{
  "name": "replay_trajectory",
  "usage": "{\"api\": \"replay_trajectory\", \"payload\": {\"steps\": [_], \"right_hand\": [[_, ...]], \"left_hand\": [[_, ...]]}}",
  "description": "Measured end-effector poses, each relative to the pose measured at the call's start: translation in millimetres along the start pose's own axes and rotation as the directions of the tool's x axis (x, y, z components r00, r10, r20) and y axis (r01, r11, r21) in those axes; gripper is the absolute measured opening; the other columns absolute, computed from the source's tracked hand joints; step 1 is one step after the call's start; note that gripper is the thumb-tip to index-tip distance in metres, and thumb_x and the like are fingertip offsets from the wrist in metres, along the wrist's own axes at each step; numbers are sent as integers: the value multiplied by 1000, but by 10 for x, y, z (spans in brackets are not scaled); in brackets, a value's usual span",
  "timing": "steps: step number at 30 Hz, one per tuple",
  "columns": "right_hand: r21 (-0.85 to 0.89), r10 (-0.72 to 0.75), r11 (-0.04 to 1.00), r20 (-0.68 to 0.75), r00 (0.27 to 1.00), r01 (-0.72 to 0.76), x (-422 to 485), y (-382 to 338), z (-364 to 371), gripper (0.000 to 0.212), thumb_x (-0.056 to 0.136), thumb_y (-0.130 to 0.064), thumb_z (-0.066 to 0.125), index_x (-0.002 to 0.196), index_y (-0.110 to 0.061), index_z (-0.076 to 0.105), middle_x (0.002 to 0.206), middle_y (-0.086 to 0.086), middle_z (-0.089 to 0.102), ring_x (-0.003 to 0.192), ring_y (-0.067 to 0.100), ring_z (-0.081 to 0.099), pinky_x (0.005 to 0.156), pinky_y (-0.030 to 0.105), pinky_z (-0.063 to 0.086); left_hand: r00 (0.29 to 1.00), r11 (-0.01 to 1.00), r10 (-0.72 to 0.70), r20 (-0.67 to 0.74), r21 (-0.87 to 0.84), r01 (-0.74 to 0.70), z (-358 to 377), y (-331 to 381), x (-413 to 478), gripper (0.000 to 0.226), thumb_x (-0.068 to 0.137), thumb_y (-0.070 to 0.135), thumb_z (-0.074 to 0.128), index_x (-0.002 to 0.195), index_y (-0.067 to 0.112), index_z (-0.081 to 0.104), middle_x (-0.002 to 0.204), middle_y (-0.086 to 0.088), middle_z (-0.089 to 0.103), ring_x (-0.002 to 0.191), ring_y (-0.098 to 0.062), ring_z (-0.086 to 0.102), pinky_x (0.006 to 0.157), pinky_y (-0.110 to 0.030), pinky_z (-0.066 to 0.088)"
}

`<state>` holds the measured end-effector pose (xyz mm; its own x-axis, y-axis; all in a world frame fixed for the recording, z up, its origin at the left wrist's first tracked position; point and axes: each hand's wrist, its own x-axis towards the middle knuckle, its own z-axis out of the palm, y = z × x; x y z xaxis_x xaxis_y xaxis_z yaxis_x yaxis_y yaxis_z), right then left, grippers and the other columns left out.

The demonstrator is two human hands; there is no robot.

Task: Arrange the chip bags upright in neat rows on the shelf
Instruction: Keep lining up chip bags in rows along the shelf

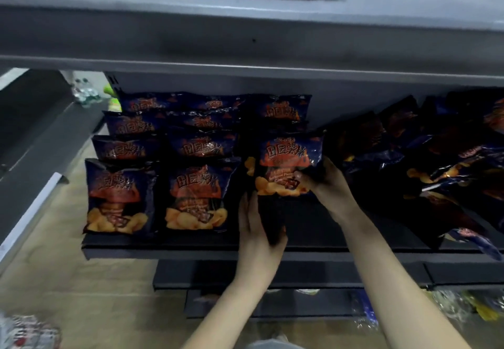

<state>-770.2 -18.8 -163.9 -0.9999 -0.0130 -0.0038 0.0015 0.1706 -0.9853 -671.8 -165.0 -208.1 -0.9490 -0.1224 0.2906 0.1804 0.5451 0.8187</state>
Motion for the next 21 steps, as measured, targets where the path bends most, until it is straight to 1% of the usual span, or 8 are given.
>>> {"api": "replay_trajectory", "payload": {"steps": [1, 2, 5, 8, 10, 15, 18, 21], "right_hand": [[-18, 15, 1000, 10, 1000, -15, 23, 35, 53, 44, 82, -9, 71, 122, -12, 53, 116, 4, 65, 104, 11, 62, 90, 28, 51], [-38, 32, 999, 20, 999, -31, 37, 69, 108, 43, 82, -11, 71, 121, -13, 54, 116, 5, 65, 105, 13, 62, 91, 32, 50], [-107, 53, 993, 9, 999, -52, 54, 160, 230, 41, 83, -18, 70, 120, -16, 53, 115, 2, 65, 104, 12, 61, 89, 30, 49], [-174, 56, 983, -35, 998, -61, 65, 198, 279, 36, 85, -20, 68, 116, -20, 52, 109, -3, 64, 103, 14, 60, 85, 27, 48], [-223, 59, 973, -30, 998, -64, 86, 195, 287, 36, 85, -20, 67, 118, -20, 52, 110, -3, 63, 104, 14, 59, 86, 27, 46], [-238, 82, 968, -22, 996, -85, 140, 171, 300, 45, 85, -17, 67, 126, -19, 50, 121, 2, 62, 111, 16, 56, 95, 33, 43], [-180, 107, 977, -26, 994, -110, 142, 143, 309, 39, 84, -12, 68, 119, -21, 53, 115, 0, 63, 112, 18, 57, 99, 36, 44], [-182, 119, 975, -36, 992, -124, 134, 100, 294, 36, 82, -11, 69, 112, -24, 54, 115, 3, 64, 109, 18, 59, 96, 34, 46]], "left_hand": [[1000, 1000, 15, -2, 12, -15, 3, -2, 2, 89, 80, 12, 69, 146, 21, 10, 153, -6, 11, 140, -17, 17, 109, -16, 27], [999, 999, 42, -8, 35, -41, 7, -6, -1, 87, 79, 11, 70, 146, 16, 15, 152, -6, 11, 140, -20, 19, 109, -19, 28], [997, 991, 74, 26, 114, -77, 23, -11, -16, 78, 79, 9, 69, 143, 6, 26, 152, -16, 15, 141, -26, 15, 111, -14, 14], [994, 979, 56, 91, 188, -72, 51, -23, -10, 75, 82, 10, 66, 144, 2, 25, 153, -18, 11, 143, -31, 8, 113, -32, 13], [990, 974, 48, 132, 214, -76, 72, -36, 1, 74, 84, 10, 63, 145, 1, 21, 154, -15, 3, 143, -32, 1, 113, -38, 11], [976, 978, 4, 216, 201, -48, 88, -56, 34, 76, 89, 17, 55, 149, 10, 9, 149, -2, -23, 138, -22, -24, 115, -35, 1], [970, 982, -2, 243, 185, -45, 74, -49, 47, 77, 88, 17, 55, 149, 13, 8, 148, 1, -30, 137, -21, -27, 112, -33, -4], [965, 985, 17, 262, 160, -61, 54, -66, 48, 77, 88, 17, 55, 149, 15, 8, 147, 3, -32, 136, -17, -31, 108, -27, -10]]}}
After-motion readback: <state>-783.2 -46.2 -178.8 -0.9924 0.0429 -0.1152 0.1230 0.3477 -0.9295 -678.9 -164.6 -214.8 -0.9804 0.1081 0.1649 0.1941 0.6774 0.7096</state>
